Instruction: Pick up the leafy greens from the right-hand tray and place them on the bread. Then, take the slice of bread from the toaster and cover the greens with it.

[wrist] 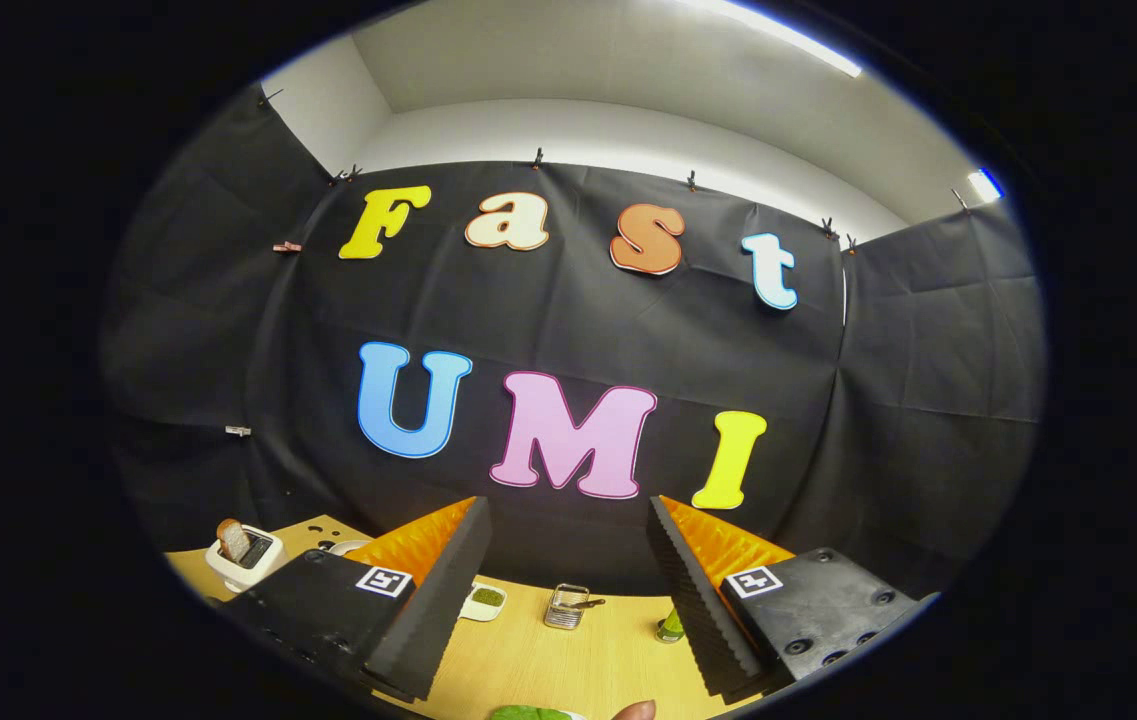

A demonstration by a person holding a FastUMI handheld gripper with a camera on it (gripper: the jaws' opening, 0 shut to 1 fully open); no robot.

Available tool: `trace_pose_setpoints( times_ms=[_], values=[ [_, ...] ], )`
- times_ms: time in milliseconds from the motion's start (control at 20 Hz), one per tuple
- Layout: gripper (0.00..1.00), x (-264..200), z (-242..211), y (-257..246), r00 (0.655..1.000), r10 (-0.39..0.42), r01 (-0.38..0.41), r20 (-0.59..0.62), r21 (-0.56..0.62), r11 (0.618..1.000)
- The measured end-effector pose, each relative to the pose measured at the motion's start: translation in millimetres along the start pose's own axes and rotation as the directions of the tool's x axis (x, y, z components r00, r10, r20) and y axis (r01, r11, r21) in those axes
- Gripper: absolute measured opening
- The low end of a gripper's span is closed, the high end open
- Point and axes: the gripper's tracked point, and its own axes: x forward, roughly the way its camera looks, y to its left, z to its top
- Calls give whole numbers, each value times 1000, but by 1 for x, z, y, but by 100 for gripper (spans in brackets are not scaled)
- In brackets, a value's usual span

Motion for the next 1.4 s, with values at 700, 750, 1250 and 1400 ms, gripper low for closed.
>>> trace_pose_setpoints(
  times_ms=[700, 750, 1250, 1400],
  values=[
    [97, -39, -152, 26, 925, 265, -269, -273, 22, 963],
    [97, -46, -179, 26, 905, 284, -290, -318, 30, 957],
    [85, -90, -386, 37, 640, 383, -419, -666, 115, 901],
    [84, -99, -431, 41, 554, 387, -424, -737, 150, 893]
  ],
)
